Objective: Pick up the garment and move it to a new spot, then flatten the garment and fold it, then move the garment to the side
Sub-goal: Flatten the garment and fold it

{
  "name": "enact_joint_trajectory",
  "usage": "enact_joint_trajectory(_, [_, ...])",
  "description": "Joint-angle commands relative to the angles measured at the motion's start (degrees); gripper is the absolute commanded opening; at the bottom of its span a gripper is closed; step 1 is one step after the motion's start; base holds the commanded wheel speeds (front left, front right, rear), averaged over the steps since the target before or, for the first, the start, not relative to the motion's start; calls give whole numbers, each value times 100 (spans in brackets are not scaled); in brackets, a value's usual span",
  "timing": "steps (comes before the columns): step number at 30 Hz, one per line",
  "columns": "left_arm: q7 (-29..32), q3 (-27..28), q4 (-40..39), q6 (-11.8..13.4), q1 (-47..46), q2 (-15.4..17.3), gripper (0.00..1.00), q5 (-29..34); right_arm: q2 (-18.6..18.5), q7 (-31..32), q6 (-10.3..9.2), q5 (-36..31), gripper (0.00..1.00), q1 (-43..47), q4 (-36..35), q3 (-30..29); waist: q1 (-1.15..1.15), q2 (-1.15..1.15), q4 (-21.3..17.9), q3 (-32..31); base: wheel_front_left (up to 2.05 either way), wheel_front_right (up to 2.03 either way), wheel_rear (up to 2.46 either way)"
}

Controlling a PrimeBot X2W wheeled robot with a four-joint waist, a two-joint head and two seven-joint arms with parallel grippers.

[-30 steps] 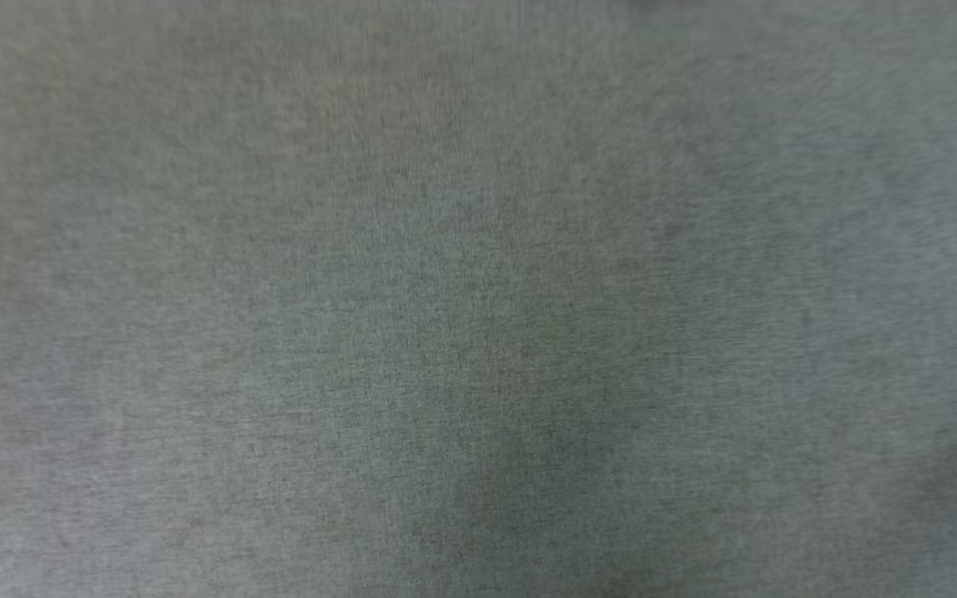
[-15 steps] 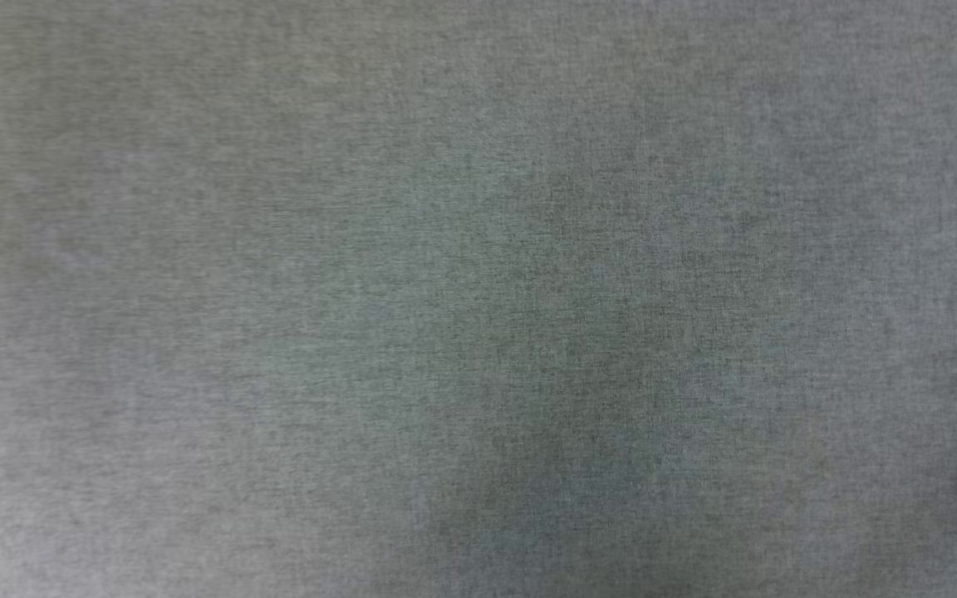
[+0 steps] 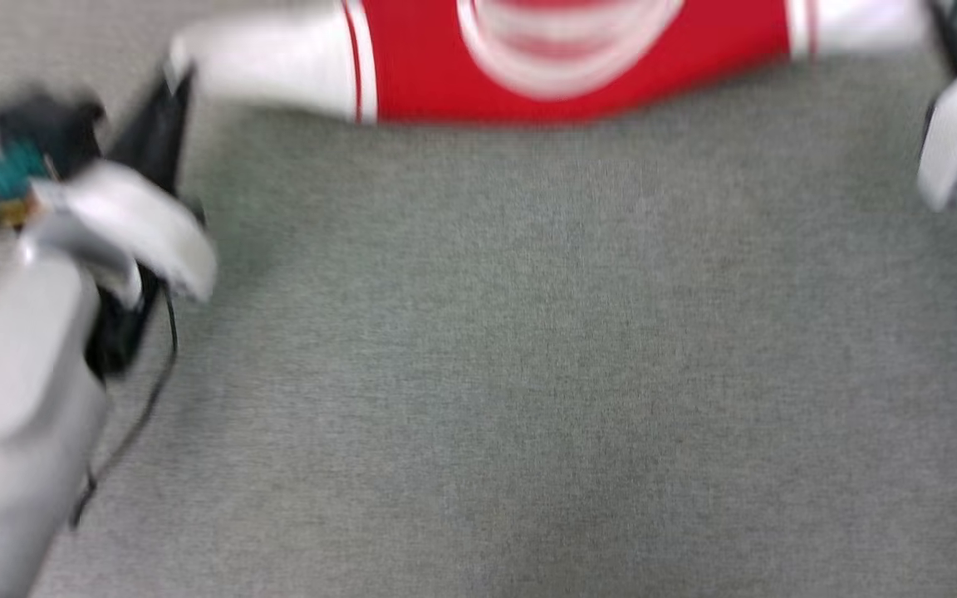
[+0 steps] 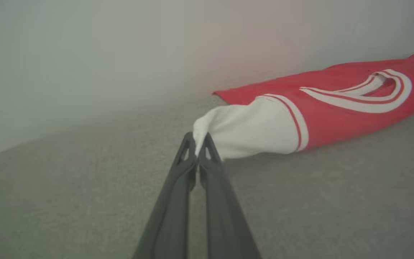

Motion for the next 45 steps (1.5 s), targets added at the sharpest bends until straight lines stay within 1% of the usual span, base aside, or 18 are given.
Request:
enact_joint_trajectory(1, [32, -45, -154, 58, 464, 81, 0, -89, -220, 64, -10, 356, 0, 520, -204, 110, 0, 0, 110, -438, 0, 0, 0])
enact_joint_trajectory(4, [168, -157, -468, 145, 1252, 180, 0, -219, -621, 188, -10, 852, 0, 1324, -536, 275, 0, 0, 141, -754, 0, 0, 0])
enact_joint_trajectory(9, [353, -196, -1050, 379, 2372, 438, 0, -463, -1187, 303, -10, 1424, 0, 2488, -925, 419, 0, 0, 138, -1245, 0, 0, 0])
enact_joint_trajectory(13, [593, -291, -1467, 551, 3055, 657, 0, -587, -1467, 323, -10, 1618, 0, 3201, -1122, 338, 0, 0, 149, -1517, 0, 0, 0])
enact_joint_trajectory(16, [760, -377, -1700, 667, 3470, 788, 0, -643, -1624, 313, -10, 1584, 0, 3667, -1275, 362, 0, 0, 135, -1724, 0, 0, 0])
enact_joint_trajectory(23, [931, -493, -2126, 947, 4386, 997, 0, -830, -1778, 259, -10, 1344, 0, 4671, -1740, 539, 0, 0, 50, -2071, 0, 0, 0])
enact_joint_trajectory(30, [1009, -617, -2443, 1079, 5022, 1057, 0, -999, -1795, 355, -10, 1514, 0, 5453, -2090, 550, 0, 0, -3, -2299, 0, 0, 0])
enact_joint_trajectory(35, [967, -593, -2597, 1181, 5198, 1086, 0, -1061, -1816, 499, -10, 1622, 0, 5723, -2256, 447, 0, 0, -28, -2366, 0, 0, 0])
enact_joint_trajectory(37, [1027, -644, -2664, 1166, 5215, 1081, 0, -1067, -1835, 567, -10, 1688, 0, 5759, -2317, 434, 0, 0, -29, -2377, 0, 0, 0])
enact_joint_trajectory(38, [1063, -666, -2697, 1148, 5218, 1087, 0, -1071, -1851, 586, -9, 1716, 11, 5746, -2364, 413, 0, 0, -29, -2379, 0, 0, 0])
enact_joint_trajectory(39, [1098, -677, -2731, 1146, 5220, 1097, 0, -1082, -1844, 664, -10, 1816, 100, 5757, -2368, 377, 0, 0, -30, -2379, 0, 0, 0])
enact_joint_trajectory(45, [1204, -682, -2949, 1189, 5226, 1173, 0, -1095, -2016, 1023, -8, 2177, 100, 5642, -2755, 293, 0, 0, 1, -2341, 0, 0, 0])
